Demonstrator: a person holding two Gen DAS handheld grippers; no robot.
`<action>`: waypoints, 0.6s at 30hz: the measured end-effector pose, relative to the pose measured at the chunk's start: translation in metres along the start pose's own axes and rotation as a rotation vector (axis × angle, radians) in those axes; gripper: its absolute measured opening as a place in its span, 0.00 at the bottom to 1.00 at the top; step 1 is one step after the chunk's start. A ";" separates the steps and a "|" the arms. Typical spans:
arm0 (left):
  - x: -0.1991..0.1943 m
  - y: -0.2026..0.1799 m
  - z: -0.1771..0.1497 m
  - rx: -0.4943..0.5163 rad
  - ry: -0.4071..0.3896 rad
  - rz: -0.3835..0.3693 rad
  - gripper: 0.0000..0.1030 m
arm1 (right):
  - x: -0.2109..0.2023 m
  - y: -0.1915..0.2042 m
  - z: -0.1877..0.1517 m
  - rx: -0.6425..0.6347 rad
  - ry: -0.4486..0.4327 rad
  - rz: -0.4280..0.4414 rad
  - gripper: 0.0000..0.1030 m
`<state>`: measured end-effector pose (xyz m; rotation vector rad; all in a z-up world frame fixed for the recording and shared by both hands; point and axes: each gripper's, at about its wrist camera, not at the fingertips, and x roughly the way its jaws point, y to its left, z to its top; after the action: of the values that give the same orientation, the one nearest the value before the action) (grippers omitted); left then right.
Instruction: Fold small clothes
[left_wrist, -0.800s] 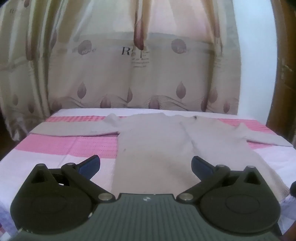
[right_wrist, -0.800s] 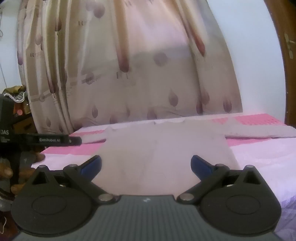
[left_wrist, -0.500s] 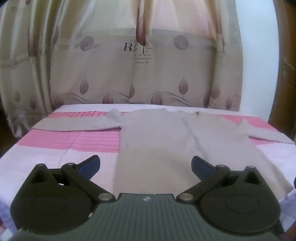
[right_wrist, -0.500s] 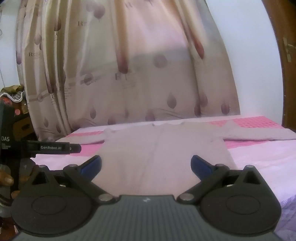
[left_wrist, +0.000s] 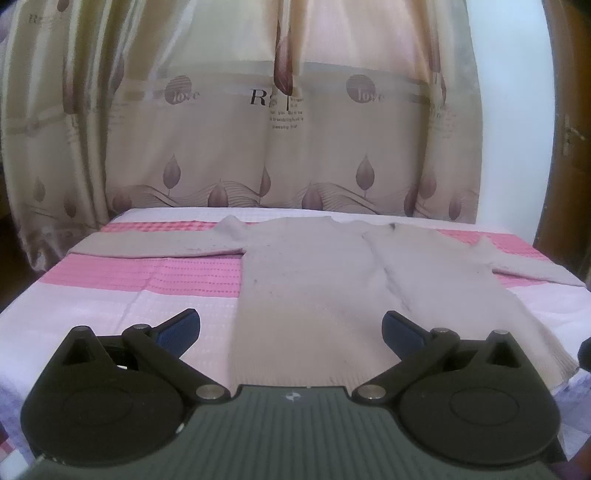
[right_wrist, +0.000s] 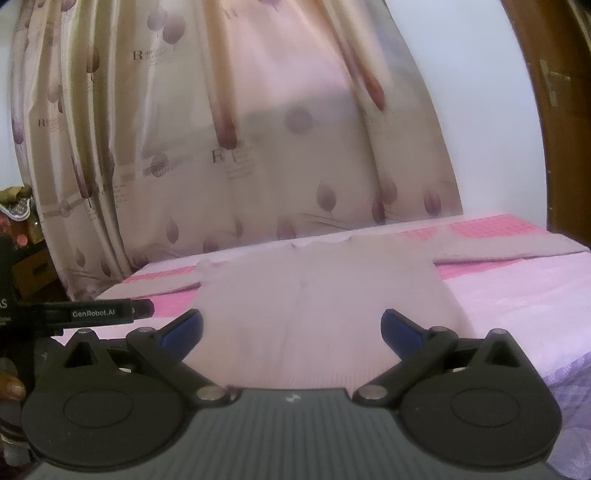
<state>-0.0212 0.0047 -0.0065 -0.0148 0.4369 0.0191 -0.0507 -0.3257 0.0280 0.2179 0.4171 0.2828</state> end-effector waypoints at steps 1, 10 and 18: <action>-0.002 0.000 0.000 -0.002 -0.002 -0.004 1.00 | -0.001 0.003 -0.001 -0.009 0.000 -0.006 1.00; -0.016 0.000 -0.003 -0.004 -0.030 -0.004 1.00 | -0.011 0.010 0.001 -0.025 -0.024 0.012 1.00; -0.016 0.000 -0.007 -0.007 -0.020 0.001 1.00 | -0.009 0.010 -0.002 -0.022 -0.020 0.024 1.00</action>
<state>-0.0388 0.0044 -0.0057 -0.0208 0.4170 0.0218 -0.0621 -0.3187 0.0324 0.2045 0.3919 0.3081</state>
